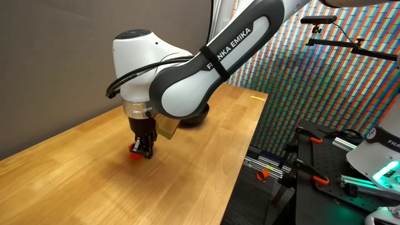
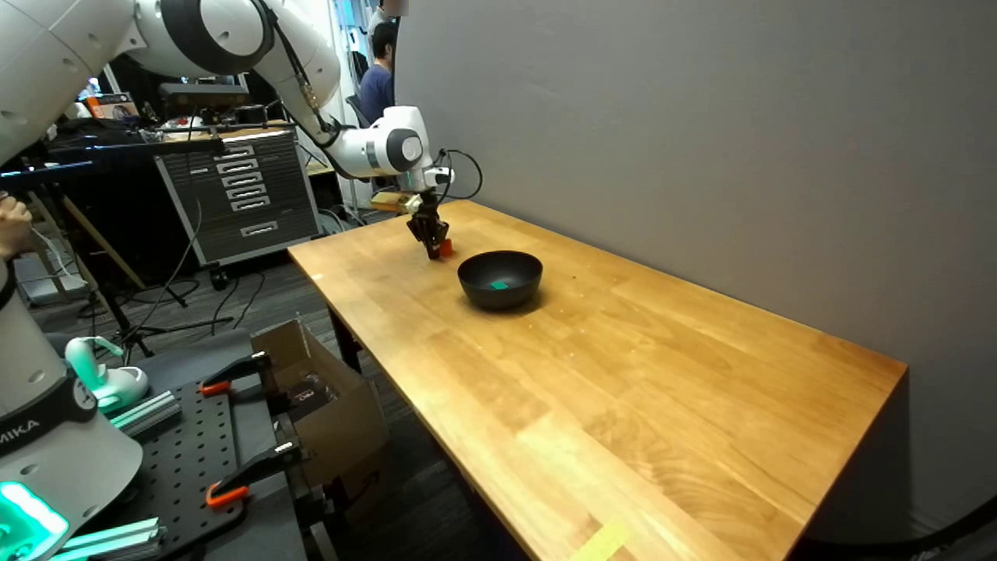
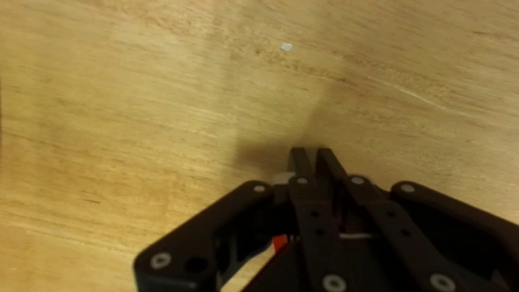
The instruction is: Place the blocks inside the black bowl
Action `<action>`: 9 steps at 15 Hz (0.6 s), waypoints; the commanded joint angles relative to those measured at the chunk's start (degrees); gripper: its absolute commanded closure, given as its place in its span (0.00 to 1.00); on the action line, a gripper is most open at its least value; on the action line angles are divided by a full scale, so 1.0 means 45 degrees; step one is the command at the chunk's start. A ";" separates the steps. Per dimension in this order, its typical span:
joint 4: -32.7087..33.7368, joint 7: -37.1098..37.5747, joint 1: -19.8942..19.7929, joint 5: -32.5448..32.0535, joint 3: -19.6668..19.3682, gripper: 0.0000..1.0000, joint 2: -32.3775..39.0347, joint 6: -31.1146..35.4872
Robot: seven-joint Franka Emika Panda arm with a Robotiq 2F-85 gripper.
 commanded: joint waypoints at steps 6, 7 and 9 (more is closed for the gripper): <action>0.1132 -0.0263 -0.0007 0.0070 0.0290 0.17 -0.0155 -0.1668; 0.1291 -0.0510 -0.0045 0.0048 0.0395 0.08 -0.0090 -0.1726; 0.1562 -0.0927 -0.0066 0.0004 0.0527 0.00 0.0067 -0.1885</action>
